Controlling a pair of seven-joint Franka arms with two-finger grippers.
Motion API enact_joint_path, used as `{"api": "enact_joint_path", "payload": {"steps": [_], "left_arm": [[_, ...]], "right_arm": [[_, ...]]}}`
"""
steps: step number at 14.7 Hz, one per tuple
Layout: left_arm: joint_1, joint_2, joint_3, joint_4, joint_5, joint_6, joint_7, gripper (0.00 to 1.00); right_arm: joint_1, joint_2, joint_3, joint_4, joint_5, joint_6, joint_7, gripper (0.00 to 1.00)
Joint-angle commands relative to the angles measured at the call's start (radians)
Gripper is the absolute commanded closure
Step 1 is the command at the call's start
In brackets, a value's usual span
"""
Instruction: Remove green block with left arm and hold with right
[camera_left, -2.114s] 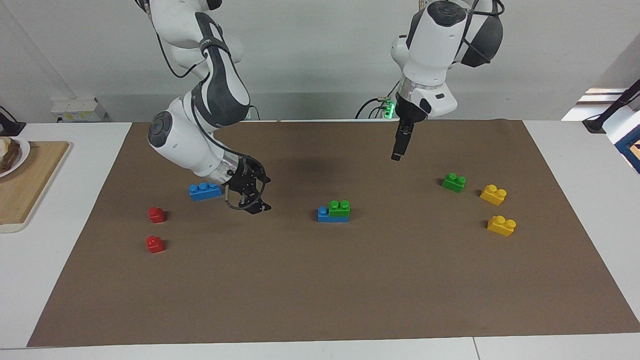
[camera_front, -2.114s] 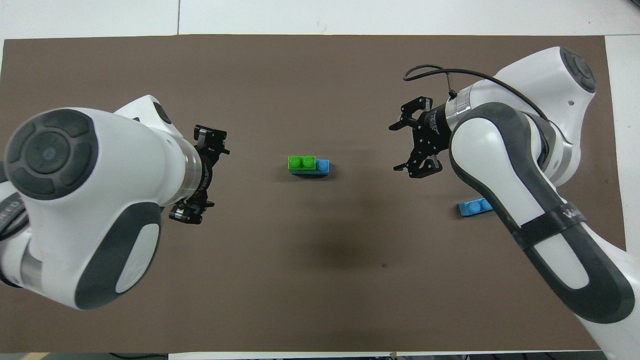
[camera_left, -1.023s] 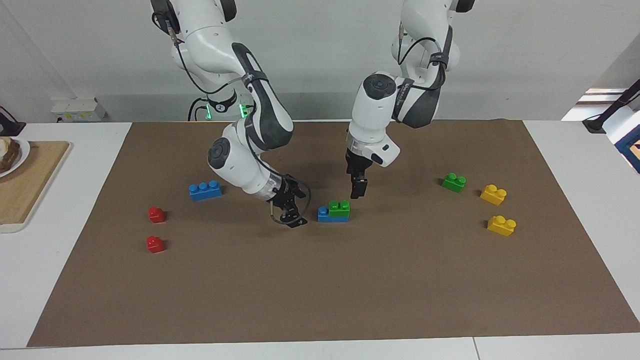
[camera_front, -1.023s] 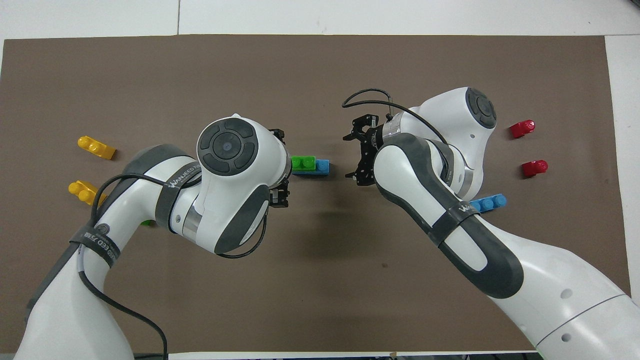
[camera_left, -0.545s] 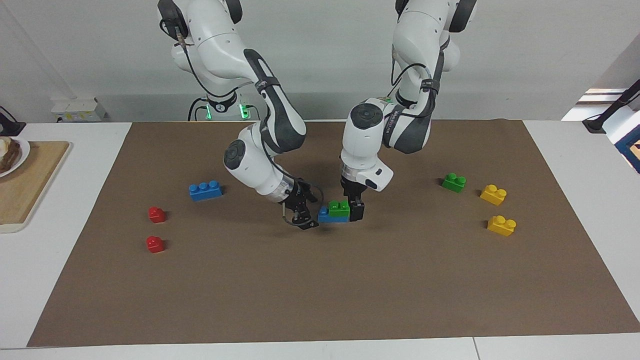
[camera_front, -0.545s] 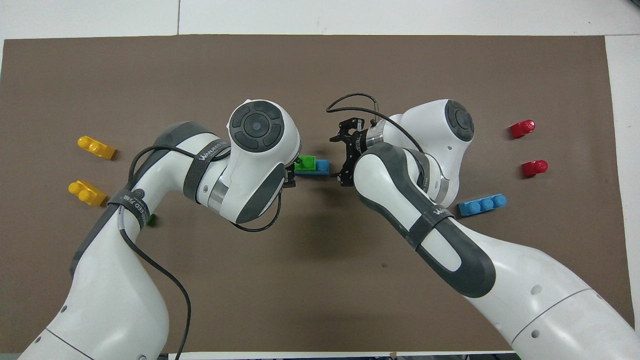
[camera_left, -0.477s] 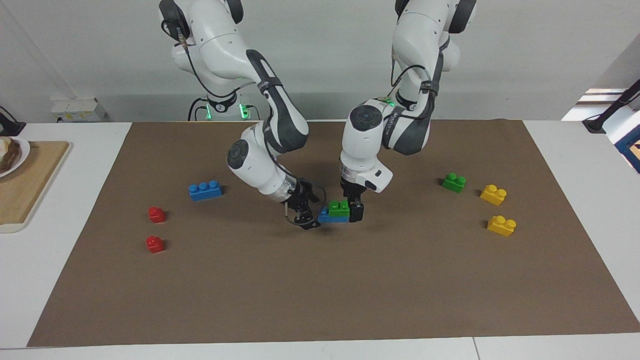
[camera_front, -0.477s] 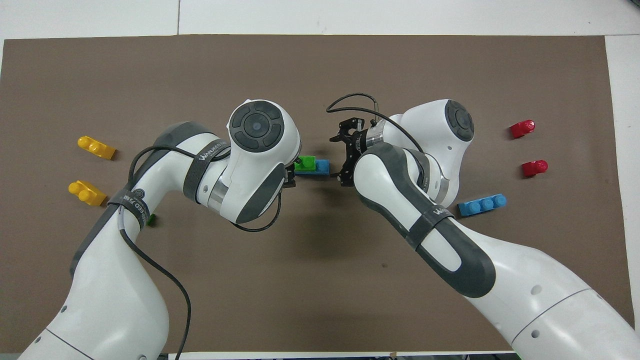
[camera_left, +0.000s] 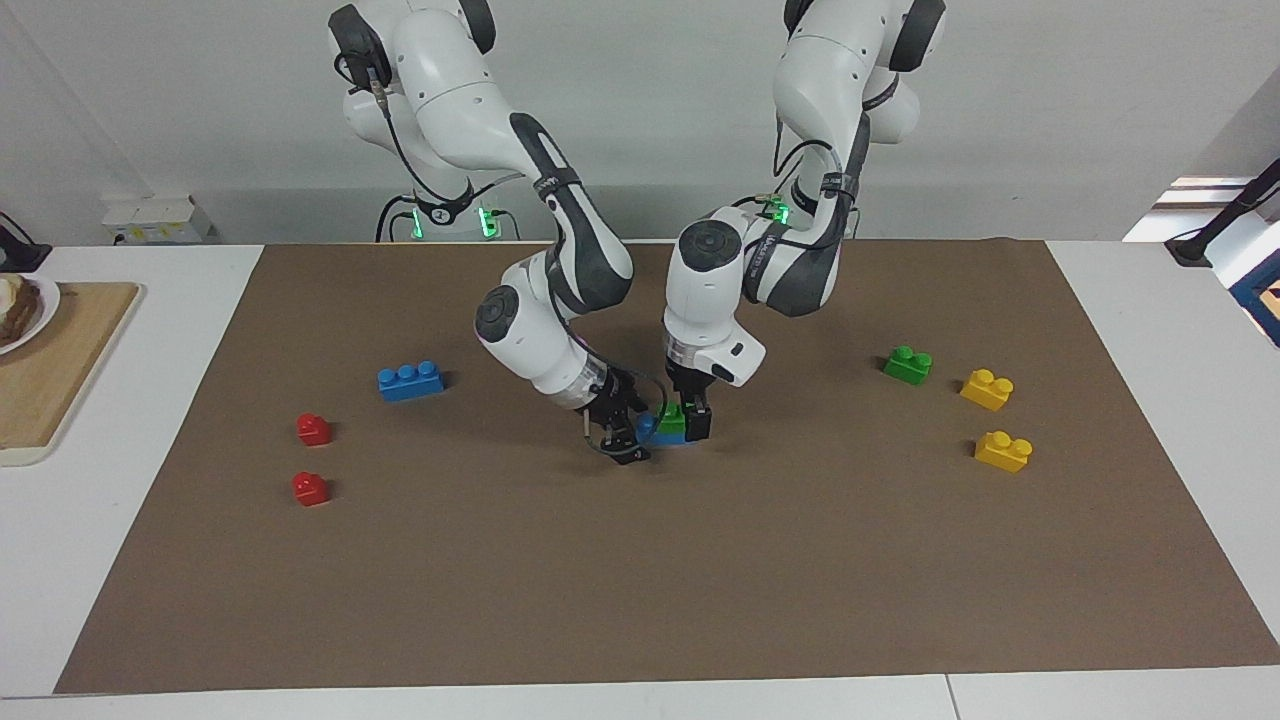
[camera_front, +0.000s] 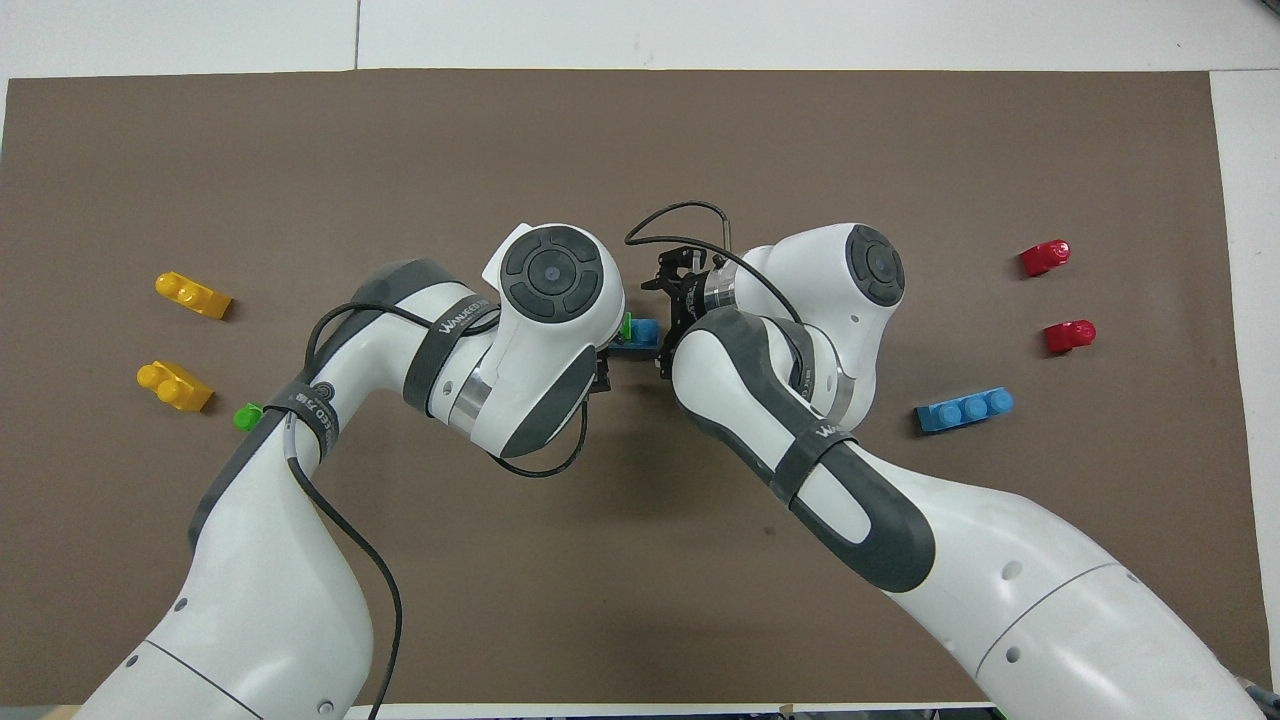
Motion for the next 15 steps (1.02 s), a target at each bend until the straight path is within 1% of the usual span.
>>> {"api": "enact_joint_path", "payload": {"steps": [1, 2, 4, 5, 6, 7, 9, 10, 12, 13, 15], "left_arm": [[-0.013, -0.006, 0.015, -0.019, 0.018, 0.022, -0.026, 0.0], [-0.011, -0.006, 0.015, -0.019, 0.018, 0.02, -0.025, 0.0], [-0.006, -0.006, 0.015, -0.019, 0.021, 0.02, -0.025, 0.0], [-0.006, -0.006, 0.015, -0.02, 0.018, 0.02, -0.023, 0.0], [-0.006, -0.006, 0.015, -0.025, 0.021, 0.02, -0.022, 0.0], [-0.006, -0.008, 0.015, -0.026, 0.021, 0.02, -0.022, 0.0], [-0.006, -0.008, 0.015, -0.026, 0.018, 0.02, -0.022, 0.0], [-0.006, -0.008, 0.015, -0.028, 0.018, 0.019, -0.023, 0.0], [-0.003, -0.008, 0.015, -0.029, 0.018, 0.019, -0.023, 0.0], [-0.003, -0.008, 0.013, -0.029, 0.021, 0.019, -0.023, 0.0], [-0.003, -0.008, 0.013, -0.029, 0.021, 0.017, -0.022, 0.0]], "right_arm": [[0.005, 0.012, -0.001, -0.004, 0.03, 0.032, -0.013, 0.06], [0.005, 0.012, -0.001, -0.007, 0.028, 0.041, -0.013, 0.07], [0.005, 0.012, -0.001, -0.017, 0.028, 0.051, -0.013, 0.17], [0.005, 0.011, -0.001, -0.022, 0.028, 0.052, -0.013, 0.24], [0.005, 0.011, -0.001, -0.022, 0.028, 0.06, -0.011, 0.36], [0.008, 0.011, -0.001, -0.022, 0.028, 0.061, -0.011, 0.54], [0.02, 0.011, -0.003, -0.022, 0.027, 0.068, -0.024, 1.0], [0.025, 0.009, -0.003, -0.024, 0.022, 0.077, -0.036, 1.0], [0.045, 0.008, -0.003, -0.059, 0.027, 0.13, -0.102, 1.0], [0.042, 0.008, -0.001, -0.065, 0.028, 0.15, -0.102, 1.0], [0.039, 0.008, -0.001, -0.073, 0.028, 0.15, -0.1, 1.0]]}}
